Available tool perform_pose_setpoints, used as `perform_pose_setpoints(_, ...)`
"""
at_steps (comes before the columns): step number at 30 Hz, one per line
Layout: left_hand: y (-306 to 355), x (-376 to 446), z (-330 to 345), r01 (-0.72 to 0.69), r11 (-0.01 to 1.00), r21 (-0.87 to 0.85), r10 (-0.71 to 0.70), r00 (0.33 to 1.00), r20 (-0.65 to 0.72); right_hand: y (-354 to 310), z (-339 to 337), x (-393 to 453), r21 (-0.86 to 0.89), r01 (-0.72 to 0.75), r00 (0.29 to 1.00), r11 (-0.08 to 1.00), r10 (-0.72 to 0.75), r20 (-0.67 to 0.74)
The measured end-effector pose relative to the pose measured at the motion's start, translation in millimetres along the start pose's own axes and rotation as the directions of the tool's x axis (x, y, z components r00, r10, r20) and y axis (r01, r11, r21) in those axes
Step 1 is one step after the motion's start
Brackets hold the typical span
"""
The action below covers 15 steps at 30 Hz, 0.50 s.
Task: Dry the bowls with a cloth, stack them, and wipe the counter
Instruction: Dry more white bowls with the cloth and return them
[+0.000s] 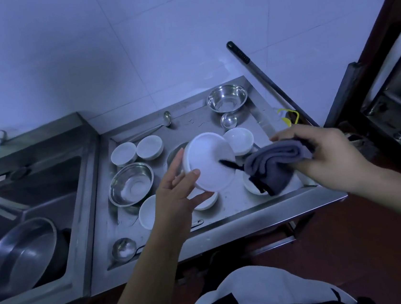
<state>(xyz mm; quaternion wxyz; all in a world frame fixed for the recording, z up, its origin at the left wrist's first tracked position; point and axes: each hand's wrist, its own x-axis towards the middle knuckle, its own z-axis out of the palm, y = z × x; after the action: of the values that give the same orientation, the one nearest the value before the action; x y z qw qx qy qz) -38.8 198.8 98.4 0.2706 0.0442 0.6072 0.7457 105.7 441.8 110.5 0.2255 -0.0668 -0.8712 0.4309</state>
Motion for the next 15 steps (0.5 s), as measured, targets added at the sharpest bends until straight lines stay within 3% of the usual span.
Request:
perform_pose_setpoints(3, 0.3, 3.3, -0.7, 0.013, 1.0, 0.01, -0.013, 0.999, 0.053, 9.8, -8.5, -3.4, 0.071, -0.135, 0.981, 0.988, 0.143, -0.134)
perform_pose_setpoints(6, 2.0, 6.0, 3.3, 0.025, 0.999, 0.043, -0.032, 0.986, 0.161, 23.0, -8.9, 0.5, 0.114, -0.353, 0.892, 0.929, 0.37, -0.258)
perform_pose_setpoints(8, 3.4, 8.1, 6.4, 0.044, 0.997, 0.062, -0.058, 0.969, 0.239, 24.6, -1.8, 5.2, 0.366, -0.48, 0.777, 0.797, 0.58, -0.244)
perform_pose_setpoints(9, 4.1, 10.1, 7.8, 0.05, 0.996, 0.076, -0.069, 0.96, 0.272, 22.4, 2.4, 8.7, 0.513, -0.522, 0.699, 0.681, 0.687, -0.201)
perform_pose_setpoints(11, 5.2, 14.1, 11.1, 0.047, 0.993, 0.105, -0.081, 0.937, 0.34, 9.5, 10.3, 15.9, 0.673, -0.547, 0.595, 0.498, 0.797, -0.107)
perform_pose_setpoints(13, 6.4, 19.4, 13.4, 0.038, 0.99, 0.133, -0.088, 0.915, 0.393, -4.7, 19.4, 23.3, 0.7, -0.521, 0.626, 0.488, 0.776, -0.075)
perform_pose_setpoints(15, 9.8, 23.3, 12.9, 0.036, 0.988, 0.15, -0.096, 0.903, 0.418, -19.6, 29.5, 28.5, 0.651, -0.506, 0.712, 0.566, 0.7, -0.054)
